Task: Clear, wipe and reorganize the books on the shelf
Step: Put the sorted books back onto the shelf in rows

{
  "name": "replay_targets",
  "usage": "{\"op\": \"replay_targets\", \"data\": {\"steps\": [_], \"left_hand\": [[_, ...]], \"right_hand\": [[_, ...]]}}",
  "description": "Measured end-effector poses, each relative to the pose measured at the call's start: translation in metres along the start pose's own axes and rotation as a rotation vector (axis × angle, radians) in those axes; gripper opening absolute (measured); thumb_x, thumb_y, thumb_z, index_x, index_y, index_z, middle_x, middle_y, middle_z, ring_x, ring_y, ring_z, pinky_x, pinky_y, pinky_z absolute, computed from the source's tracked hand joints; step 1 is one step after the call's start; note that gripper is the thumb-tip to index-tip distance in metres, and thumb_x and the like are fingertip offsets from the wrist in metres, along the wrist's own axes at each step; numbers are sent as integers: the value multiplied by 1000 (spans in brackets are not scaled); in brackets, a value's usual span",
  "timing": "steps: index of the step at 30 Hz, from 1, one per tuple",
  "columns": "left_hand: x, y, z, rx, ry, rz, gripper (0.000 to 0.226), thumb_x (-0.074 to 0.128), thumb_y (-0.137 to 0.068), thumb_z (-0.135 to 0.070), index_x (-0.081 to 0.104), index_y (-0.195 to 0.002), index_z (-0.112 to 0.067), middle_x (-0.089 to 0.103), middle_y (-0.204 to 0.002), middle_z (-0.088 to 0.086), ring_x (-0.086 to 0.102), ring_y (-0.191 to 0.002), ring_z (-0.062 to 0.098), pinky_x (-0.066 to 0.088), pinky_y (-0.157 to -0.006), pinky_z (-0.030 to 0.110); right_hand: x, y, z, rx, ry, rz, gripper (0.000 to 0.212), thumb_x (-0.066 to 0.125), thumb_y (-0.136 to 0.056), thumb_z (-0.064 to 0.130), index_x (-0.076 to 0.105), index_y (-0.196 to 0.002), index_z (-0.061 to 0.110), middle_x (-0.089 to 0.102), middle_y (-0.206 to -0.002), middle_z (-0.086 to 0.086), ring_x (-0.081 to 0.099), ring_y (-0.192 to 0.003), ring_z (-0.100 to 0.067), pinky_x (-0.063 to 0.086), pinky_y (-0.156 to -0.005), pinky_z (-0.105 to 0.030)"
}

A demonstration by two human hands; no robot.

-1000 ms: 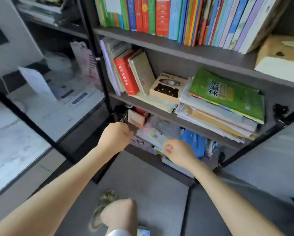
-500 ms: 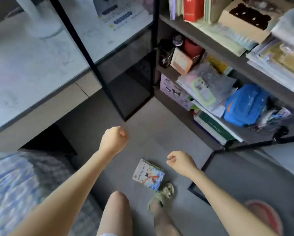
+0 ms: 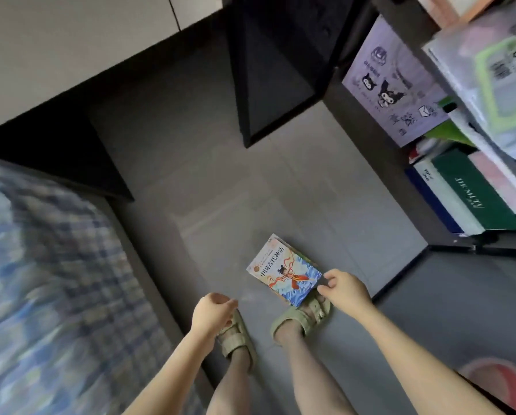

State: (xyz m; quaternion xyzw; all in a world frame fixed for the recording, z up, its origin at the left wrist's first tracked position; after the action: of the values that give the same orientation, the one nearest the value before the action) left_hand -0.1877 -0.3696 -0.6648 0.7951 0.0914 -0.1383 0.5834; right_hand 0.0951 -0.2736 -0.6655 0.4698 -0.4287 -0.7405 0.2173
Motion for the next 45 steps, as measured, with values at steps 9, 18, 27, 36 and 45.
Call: {"op": "replay_targets", "data": {"steps": [9, 18, 27, 36, 45], "left_hand": [[133, -159, 136, -295, 677, 182, 26, 67, -88, -19, 47, -73, -17, 40, -57, -3, 38, -48, 9, 36, -56, 22], [242, -295, 174, -456, 1145, 65, 36, 50, -96, -39, 41, -70, -18, 36, -63, -1, 32, -54, 12, 32, -57, 22], [278, -342, 176, -397, 1265, 26, 38, 35, -103, -33, 51, -73, -16, 54, -62, -4, 47, -59, 8, 42, -67, 21], [263, -310, 96, 61, 807, 164, 27, 61, -90, -43, 50, -91, -18, 61, -84, -3, 61, -80, 14, 51, -80, 33], [279, -299, 3, 277, 416, 49, 32, 62, -90, -37, 42, -97, -13, 58, -79, -13, 54, -66, -1, 43, -59, 15]], "right_hand": [[115, -171, -31, -33, 114, -8, 55, 76, -74, 43, 55, -118, 18, 65, -119, -4, 60, -108, -28, 47, -83, -31], [180, -324, -36, -156, -86, 178, 69, 83, -63, 51, 51, -118, 24, 65, -116, 9, 63, -103, -15, 48, -97, -41], [203, -360, -39, -134, -318, 477, 47, 69, -73, 24, 58, -118, 22, 72, -109, -3, 70, -97, -24, 56, -84, -43], [134, -391, -55, -129, -354, 155, 51, 70, -80, 25, 55, -128, 24, 71, -111, -1, 68, -95, -17, 55, -87, -37], [75, -396, -44, -71, 510, -87, 54, 54, -93, 45, 40, -143, 28, 54, -135, -8, 51, -123, -29, 42, -101, -43]]}}
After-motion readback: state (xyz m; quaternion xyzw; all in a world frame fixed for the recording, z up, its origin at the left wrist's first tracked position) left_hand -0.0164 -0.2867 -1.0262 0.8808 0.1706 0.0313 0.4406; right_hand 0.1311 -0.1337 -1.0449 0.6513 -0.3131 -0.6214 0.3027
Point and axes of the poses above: each hand's wrist, its own y-axis away from the middle knuckle, its own x-axis out of the palm, z = x × y, the point moved 8 cm from there along -y, towards the middle knuckle
